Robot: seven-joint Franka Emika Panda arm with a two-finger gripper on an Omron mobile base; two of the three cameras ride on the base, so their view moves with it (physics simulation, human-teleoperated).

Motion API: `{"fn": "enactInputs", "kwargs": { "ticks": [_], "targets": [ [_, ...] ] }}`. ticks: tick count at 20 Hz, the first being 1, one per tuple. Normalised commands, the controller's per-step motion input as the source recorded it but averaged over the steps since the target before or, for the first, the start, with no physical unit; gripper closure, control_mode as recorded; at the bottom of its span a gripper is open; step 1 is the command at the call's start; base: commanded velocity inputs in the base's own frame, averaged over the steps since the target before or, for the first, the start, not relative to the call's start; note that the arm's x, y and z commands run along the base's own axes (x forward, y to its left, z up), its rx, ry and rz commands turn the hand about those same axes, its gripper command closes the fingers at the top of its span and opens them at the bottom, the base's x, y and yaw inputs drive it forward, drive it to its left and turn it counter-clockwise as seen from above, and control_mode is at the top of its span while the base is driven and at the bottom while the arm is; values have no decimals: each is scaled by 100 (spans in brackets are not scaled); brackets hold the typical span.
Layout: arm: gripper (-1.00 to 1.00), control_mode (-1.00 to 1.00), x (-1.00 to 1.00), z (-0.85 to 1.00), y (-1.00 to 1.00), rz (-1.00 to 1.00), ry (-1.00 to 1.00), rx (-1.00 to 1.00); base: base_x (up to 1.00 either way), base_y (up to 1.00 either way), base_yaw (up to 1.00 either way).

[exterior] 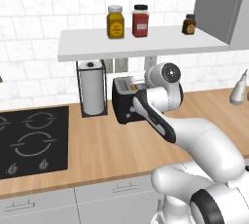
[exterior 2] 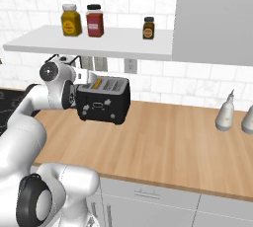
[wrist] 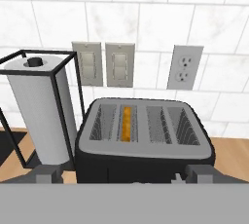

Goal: Start the toaster. Once the lever pops up, take the bread to the plate on the dining counter.

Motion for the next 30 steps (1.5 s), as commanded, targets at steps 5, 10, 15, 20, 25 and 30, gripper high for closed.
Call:
{"fn": "enactInputs", "kwargs": {
  "ticks": [5, 10, 15, 20, 25, 30],
  "targets": [
    [-100, -100, 0, 0, 0, 0, 0, 0, 0, 0, 0],
    [-100, -100, 0, 0, 0, 0, 0, 0, 0, 0, 0],
    [-100, -100, 0, 0, 0, 0, 0, 0, 0, 0, 0],
    [-100, -100, 0, 0, 0, 0, 0, 0, 0, 0, 0],
    [-100, -100, 0, 0, 0, 0, 0, 0, 0, 0, 0],
    [-100, -100, 0, 0, 0, 0, 0, 0, 0, 0, 0]
  ]
}}
